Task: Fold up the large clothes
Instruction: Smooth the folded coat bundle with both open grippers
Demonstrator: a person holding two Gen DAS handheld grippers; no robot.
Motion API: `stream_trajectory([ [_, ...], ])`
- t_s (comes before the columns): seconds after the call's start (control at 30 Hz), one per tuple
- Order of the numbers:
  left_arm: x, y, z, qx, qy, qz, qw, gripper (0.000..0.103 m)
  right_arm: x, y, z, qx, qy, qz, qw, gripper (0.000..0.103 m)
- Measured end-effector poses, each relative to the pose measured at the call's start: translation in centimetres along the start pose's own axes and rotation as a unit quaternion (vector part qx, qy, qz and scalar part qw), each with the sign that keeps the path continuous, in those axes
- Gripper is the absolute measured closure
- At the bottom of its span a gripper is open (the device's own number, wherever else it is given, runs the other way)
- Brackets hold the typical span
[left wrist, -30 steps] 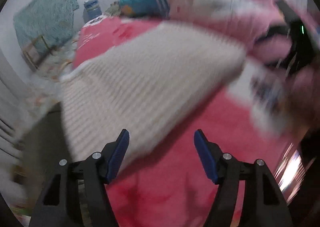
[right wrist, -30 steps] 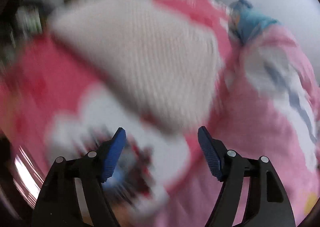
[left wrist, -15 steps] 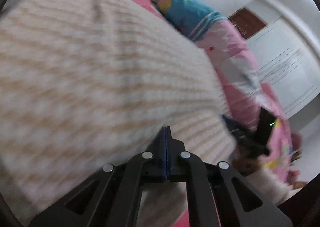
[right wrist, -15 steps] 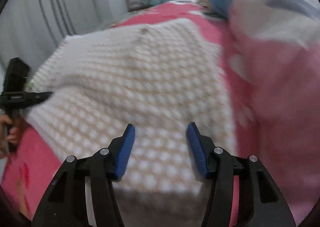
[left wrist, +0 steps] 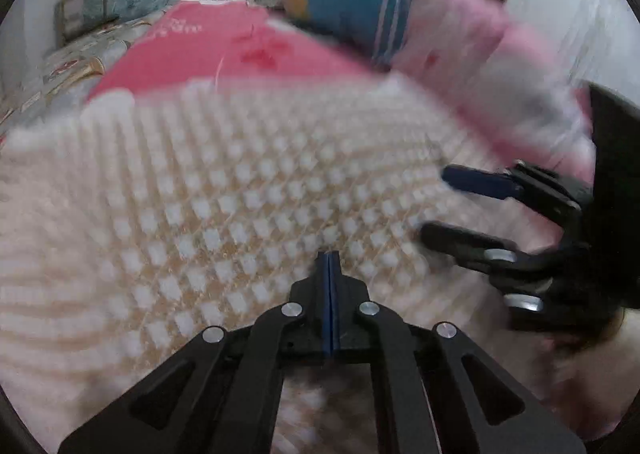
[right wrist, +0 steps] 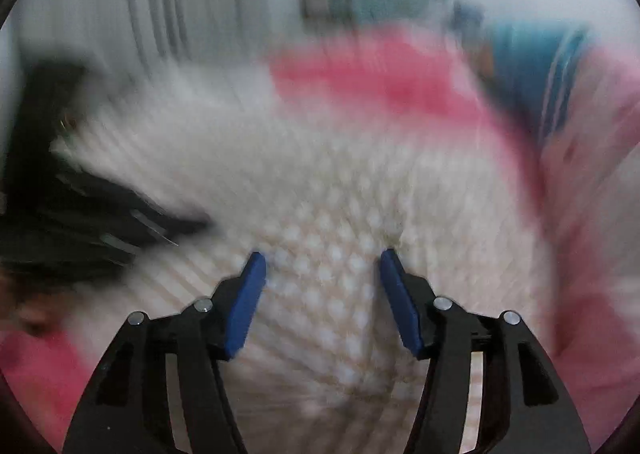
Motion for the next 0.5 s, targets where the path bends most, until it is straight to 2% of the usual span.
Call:
stream_trajectory([
  [0.03,-0.2,0.1,-0.3,0.004,-0.012,0.001,0.9999,0.099,-0.6,-0.4,-0.1,0.009,-0.024,-0.017,1.000,0.048],
  [0.07,-0.1,0.1,0.2,0.007,-0.011,0.007,0.9999,0.099,-0.4,-0.3,0.4,0.004,-0.024,-0.016,1.000,0.048],
  [0.13,0.2,0.1,0.9,0.013,0.015,0.027,0.9994,0.099,0.1,-0.2,1.5,-0.010,0.008,-0.012,1.000,0.048],
  [0.17,0.5,0.0,2.3,0.016,0.027,0.045,0.9985,0.100,0.3,-0.5,1.8,-0.014,0.012,-0.016,1.000,0.048],
  [0.2,0.8,-0.4,3.9,0.015,0.018,0.054,0.9983,0.100,0.7,-0.4,3.5,-0.020,-0.001,-0.023,1.000,0.049],
  [0.23,0.8,-1.4,5.9,0.000,-0.005,0.047,0.9989,0.100,1.0,0.3,5.6,-0.007,-0.030,-0.023,0.999,0.049],
  [0.3,-0.7,-2.5,7.4,0.024,-0.021,0.001,0.9995,0.100,0.5,1.8,7.5,0.008,-0.046,-0.007,0.999,0.049],
  [0.37,-3.8,-2.5,5.6,0.057,0.015,-0.022,0.9980,0.100,-1.8,4.6,6.1,0.064,-0.014,0.000,0.998,0.049],
  [0.4,-5.0,-1.9,4.1,0.067,0.023,-0.022,0.9973,0.100,-3.3,5.2,4.4,0.057,0.007,0.011,0.998,0.049],
  [0.43,-5.8,-1.5,2.6,0.070,0.024,-0.027,0.9969,0.100,-4.6,5.6,2.7,0.047,0.007,0.014,0.999,0.049],
  [0.5,-5.8,-1.0,2.2,0.068,-0.007,-0.027,0.9973,0.100,-4.5,5.5,2.0,0.050,0.006,-0.008,0.999,0.049],
])
Point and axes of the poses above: each gripper's, at about its wrist camera, not at the fingertips, and z roughly against the way its jaws point, y to its left, x to its top, the point moved 10 cm from there along -z, roughly the way its jaws point, and after that the axes turned 13 degrees about z, right-handed, at the moved point
